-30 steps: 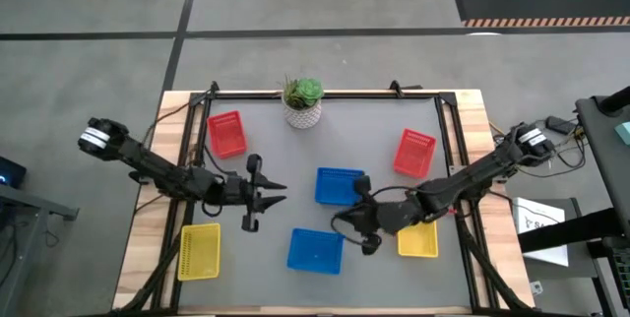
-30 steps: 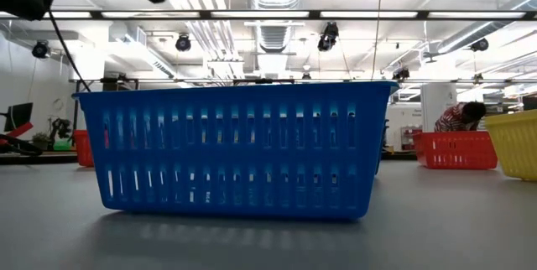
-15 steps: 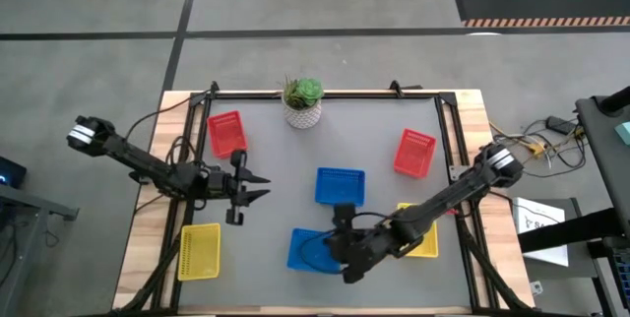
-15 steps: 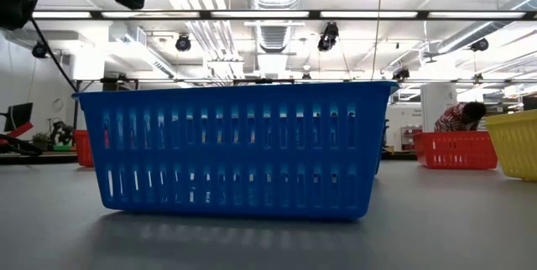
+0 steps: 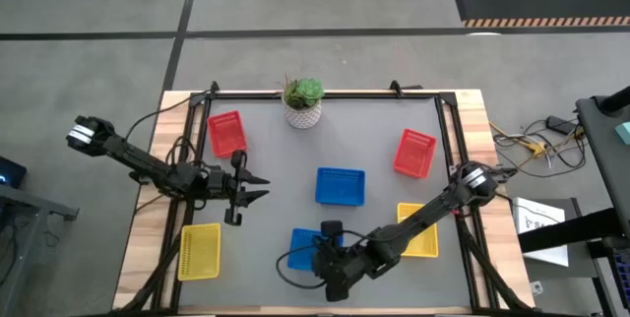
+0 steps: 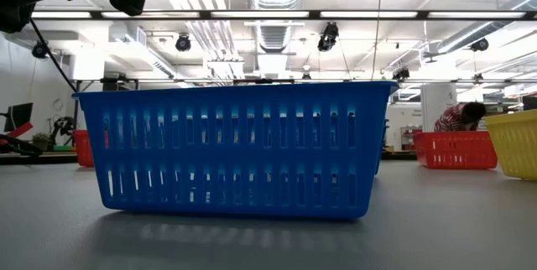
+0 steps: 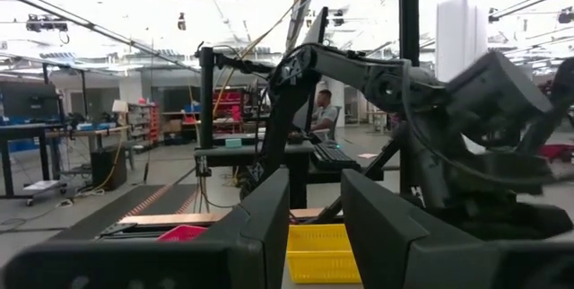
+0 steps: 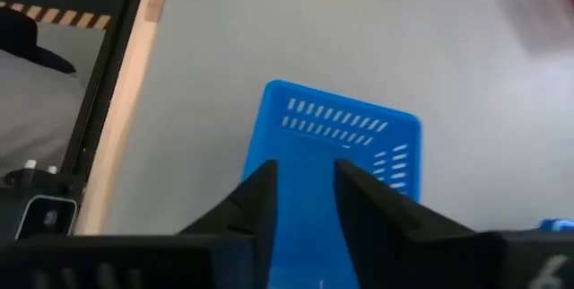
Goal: Stack baskets by color
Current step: Stack the bottom blue basket on the blue baskets
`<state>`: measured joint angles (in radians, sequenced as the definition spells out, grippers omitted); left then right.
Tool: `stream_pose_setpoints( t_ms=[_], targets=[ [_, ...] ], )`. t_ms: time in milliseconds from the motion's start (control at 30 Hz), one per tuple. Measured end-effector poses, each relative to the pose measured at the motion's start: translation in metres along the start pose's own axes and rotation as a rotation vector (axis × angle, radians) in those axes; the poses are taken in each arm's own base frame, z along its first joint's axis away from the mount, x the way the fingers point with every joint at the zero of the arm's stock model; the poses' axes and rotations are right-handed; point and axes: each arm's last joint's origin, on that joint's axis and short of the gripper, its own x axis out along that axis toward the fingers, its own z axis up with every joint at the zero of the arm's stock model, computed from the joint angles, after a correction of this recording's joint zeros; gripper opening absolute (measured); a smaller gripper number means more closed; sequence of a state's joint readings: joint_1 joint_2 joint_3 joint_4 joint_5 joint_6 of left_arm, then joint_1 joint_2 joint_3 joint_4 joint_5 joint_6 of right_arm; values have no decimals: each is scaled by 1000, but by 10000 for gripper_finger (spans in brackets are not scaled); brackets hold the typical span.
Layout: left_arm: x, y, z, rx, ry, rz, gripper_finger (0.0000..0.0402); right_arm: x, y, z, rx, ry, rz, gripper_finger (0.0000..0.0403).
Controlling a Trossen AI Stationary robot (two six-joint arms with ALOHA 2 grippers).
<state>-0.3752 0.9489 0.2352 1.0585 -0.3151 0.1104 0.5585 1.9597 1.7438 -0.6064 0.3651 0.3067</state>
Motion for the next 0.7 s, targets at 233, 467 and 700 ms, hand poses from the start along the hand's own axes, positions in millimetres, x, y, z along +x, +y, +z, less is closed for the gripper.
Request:
stream_pose_setpoints(
  t_ms=[233,467,700],
  targets=[
    [-2,0,-4,-11,14,-9,88,19,20,8,23,114,36,174],
    [-3,0,-3,-25,7,-8,88,33,28,11,101,193,77,185],
    [-3,0,-2,-28,-4,-7,88,46,27,3,113,228,57,180]
  ],
)
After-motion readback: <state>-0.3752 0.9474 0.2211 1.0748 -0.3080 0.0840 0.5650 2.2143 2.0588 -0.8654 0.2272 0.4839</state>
